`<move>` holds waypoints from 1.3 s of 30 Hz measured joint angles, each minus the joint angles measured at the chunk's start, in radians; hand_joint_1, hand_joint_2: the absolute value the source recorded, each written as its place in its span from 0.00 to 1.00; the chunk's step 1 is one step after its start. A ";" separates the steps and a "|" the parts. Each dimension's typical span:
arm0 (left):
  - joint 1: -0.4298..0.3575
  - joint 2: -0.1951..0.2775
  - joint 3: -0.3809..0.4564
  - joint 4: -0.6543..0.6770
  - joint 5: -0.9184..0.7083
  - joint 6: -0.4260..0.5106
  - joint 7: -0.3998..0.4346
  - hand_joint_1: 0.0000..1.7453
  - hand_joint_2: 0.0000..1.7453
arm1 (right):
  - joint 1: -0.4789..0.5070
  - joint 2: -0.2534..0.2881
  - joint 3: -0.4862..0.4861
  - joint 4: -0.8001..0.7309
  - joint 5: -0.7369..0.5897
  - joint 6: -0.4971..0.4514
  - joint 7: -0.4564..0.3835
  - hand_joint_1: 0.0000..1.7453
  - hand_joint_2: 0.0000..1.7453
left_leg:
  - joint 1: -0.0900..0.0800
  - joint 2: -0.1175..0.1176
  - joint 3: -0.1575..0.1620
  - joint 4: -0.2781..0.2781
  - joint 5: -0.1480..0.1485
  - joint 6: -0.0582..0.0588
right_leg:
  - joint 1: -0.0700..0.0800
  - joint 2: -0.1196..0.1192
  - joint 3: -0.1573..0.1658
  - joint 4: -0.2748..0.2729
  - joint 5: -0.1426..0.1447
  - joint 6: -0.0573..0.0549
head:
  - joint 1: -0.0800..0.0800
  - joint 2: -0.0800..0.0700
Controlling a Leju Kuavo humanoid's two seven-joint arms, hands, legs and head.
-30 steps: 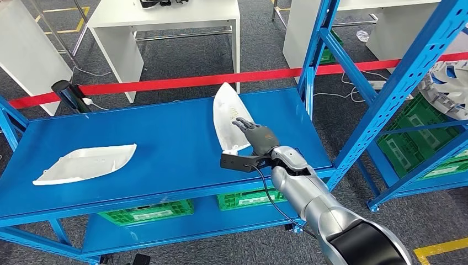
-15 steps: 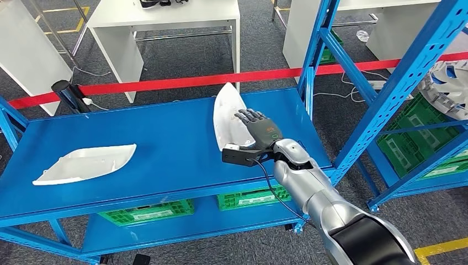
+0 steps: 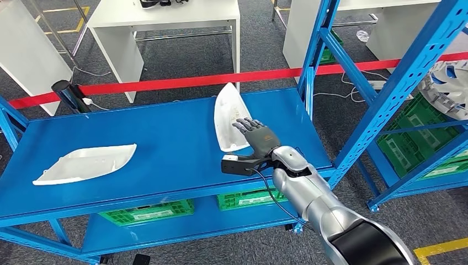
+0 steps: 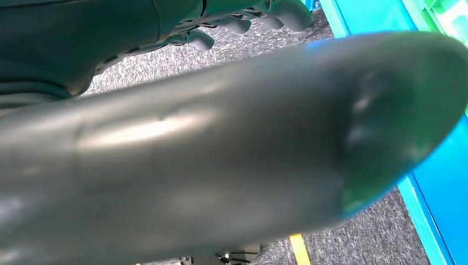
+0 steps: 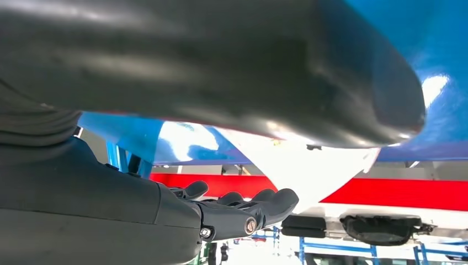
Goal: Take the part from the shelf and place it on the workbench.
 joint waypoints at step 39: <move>0.002 -0.007 0.010 0.000 0.012 -0.010 -0.020 0.00 0.00 | -0.001 0.002 0.004 0.004 -0.005 0.031 -0.018 0.00 0.00 | 0.028 -0.003 -0.107 0.229 -0.125 -0.041 | -0.023 -0.005 -0.033 0.034 -0.010 -0.007 | 0.003 0.000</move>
